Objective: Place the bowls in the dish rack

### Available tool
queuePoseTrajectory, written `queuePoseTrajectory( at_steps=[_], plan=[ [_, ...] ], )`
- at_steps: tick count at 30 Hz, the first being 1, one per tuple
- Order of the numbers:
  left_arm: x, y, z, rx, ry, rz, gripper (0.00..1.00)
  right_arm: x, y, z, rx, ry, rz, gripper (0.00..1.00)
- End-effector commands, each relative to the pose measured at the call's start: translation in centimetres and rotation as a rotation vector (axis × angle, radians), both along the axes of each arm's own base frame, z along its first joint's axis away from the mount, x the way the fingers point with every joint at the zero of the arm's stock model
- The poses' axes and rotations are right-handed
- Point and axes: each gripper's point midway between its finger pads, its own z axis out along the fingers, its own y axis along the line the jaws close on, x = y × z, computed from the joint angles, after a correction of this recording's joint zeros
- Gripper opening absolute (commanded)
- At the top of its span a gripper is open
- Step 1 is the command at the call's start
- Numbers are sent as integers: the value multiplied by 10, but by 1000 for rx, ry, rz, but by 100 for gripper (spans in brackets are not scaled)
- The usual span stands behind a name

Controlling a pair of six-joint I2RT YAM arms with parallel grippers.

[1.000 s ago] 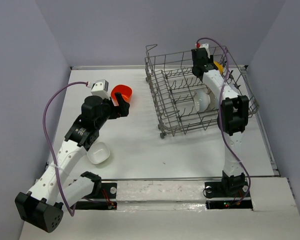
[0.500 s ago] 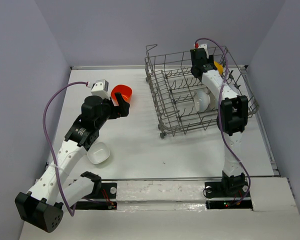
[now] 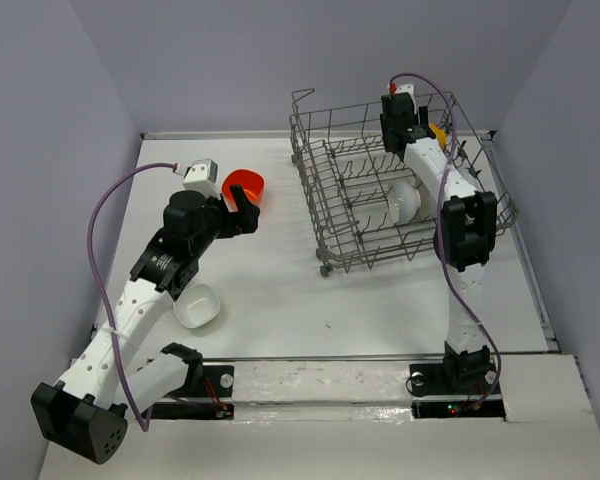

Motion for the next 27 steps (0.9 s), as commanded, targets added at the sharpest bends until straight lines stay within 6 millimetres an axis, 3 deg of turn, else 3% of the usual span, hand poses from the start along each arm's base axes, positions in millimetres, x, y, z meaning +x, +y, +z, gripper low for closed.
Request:
queuePoseTrajectory(
  at_steps=[1,8,27],
  plan=[
    [5,-1,7,-17,-40,0,99,9,9,52,53,-131,14,73],
    [6,0,7,-15,-39,1,99,17,12,57,63,-155,18,74],
    [7,1,4,-13,-34,5,99,30,19,38,75,-141,41,72]
  ],
)
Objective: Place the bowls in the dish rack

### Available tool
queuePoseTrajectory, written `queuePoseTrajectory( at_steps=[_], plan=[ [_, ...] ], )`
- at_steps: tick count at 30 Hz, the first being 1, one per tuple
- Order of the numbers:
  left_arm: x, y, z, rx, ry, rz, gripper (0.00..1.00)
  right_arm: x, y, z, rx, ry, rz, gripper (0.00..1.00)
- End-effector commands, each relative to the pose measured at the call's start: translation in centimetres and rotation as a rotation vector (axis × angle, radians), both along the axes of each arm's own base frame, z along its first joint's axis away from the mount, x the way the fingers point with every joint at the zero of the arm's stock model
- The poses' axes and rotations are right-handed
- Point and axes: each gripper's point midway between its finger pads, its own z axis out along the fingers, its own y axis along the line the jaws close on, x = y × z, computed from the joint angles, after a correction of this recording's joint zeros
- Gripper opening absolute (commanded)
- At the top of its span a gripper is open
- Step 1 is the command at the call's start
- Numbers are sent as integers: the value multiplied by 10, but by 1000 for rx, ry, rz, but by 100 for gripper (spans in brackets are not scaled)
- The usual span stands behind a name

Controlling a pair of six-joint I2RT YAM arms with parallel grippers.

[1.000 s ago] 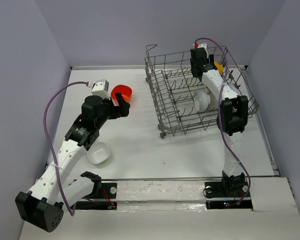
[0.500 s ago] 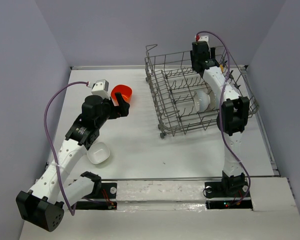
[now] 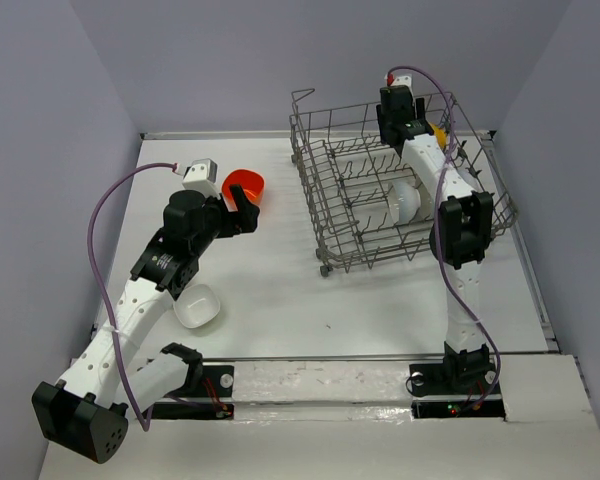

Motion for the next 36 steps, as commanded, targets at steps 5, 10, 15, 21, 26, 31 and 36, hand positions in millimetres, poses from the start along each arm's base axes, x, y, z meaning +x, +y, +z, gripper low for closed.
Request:
queuePoseTrajectory(
  at_steps=[5,10,15,21,26,31,36],
  plan=[
    [5,0,5,-13,-32,3,99,12,6,21,18,-77,5,69],
    [5,0,5,-11,-32,3,99,12,5,18,8,-74,7,64],
    [6,1,5,-11,-32,6,99,12,6,13,13,-66,10,61],
    [6,1,4,-12,-30,6,99,9,6,6,11,-54,11,54],
    [7,1,4,-11,-29,8,99,8,5,1,3,-42,12,45],
    [7,1,3,-11,-27,8,99,7,5,-5,1,-30,13,42],
    [8,2,3,-10,-26,9,99,6,5,-13,1,-14,15,39]
  ],
)
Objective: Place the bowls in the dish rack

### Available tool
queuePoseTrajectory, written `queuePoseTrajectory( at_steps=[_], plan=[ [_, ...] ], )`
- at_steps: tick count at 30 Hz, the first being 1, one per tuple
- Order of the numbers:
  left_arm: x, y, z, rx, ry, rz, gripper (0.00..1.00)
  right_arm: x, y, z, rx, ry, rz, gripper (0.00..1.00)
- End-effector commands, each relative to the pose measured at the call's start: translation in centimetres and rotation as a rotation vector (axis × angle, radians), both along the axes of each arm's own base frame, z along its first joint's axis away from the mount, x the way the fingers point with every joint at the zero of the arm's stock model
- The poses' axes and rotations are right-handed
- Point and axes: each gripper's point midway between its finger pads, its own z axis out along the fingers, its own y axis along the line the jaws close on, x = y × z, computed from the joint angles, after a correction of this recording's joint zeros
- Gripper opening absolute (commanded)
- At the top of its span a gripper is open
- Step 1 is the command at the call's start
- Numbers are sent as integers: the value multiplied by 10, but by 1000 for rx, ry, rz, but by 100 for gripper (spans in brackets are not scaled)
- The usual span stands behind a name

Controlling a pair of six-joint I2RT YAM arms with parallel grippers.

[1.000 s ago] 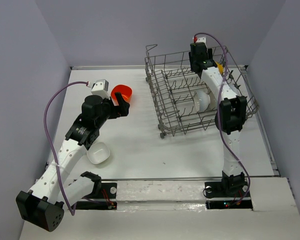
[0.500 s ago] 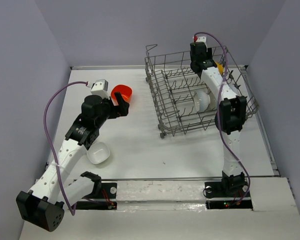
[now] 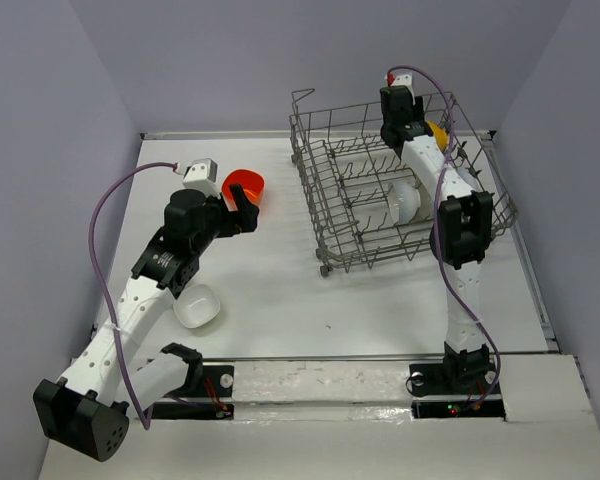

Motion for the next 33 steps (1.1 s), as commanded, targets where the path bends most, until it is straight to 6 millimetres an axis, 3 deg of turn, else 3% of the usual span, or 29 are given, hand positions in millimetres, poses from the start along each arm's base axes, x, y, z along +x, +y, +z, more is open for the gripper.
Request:
queuePoseTrajectory(
  at_steps=[1,14,18,23,27,33],
  plan=[
    [6,0,5,-13,-33,3,99,1,9,-16,43,9,15,39],
    [6,1,4,-13,-30,7,99,-3,6,-44,47,65,19,38],
    [6,1,4,-13,-30,7,99,-2,5,-44,45,65,17,39],
    [5,-3,4,-23,-26,-19,99,-3,3,-25,46,29,5,57],
    [5,-3,4,-25,-25,-18,99,-5,1,-4,48,-8,-3,63],
    [5,-2,4,-26,-27,-17,99,-10,-4,9,42,-27,-23,70]
  ],
)
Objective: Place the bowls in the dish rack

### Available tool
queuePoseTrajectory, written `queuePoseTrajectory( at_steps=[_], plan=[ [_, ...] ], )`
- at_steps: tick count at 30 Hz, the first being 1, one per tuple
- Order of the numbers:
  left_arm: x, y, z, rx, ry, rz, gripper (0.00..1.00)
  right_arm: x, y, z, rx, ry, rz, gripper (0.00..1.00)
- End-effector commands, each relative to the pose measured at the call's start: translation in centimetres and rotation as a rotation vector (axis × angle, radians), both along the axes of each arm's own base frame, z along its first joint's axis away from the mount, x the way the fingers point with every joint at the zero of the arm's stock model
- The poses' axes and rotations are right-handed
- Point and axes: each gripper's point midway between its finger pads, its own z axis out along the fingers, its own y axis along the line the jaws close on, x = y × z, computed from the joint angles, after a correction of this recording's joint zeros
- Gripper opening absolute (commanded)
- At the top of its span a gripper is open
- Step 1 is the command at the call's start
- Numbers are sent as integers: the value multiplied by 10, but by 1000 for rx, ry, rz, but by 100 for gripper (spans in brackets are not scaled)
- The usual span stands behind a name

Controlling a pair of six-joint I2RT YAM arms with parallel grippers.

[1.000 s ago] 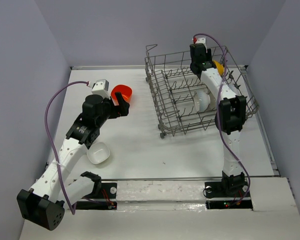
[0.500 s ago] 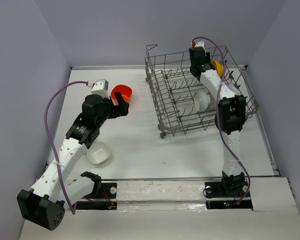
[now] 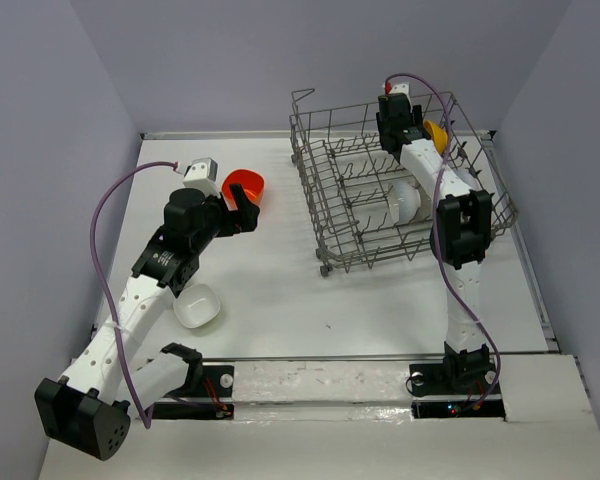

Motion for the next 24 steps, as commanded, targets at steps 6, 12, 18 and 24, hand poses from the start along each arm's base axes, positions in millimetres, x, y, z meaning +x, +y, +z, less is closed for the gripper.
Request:
queuePoseTrajectory(
  at_steps=[6,12,18,24],
  plan=[
    [3,-1,5,-18,-33,-5,99,-7,-8,36,17,-77,-47,74],
    [3,-1,5,-18,-31,-6,99,-10,-10,46,21,-94,-55,75],
    [4,0,6,-20,-33,-2,99,-14,-9,68,46,-134,-55,75],
    [4,2,5,-14,-34,7,99,-25,-5,95,104,-168,-35,76]
  ],
)
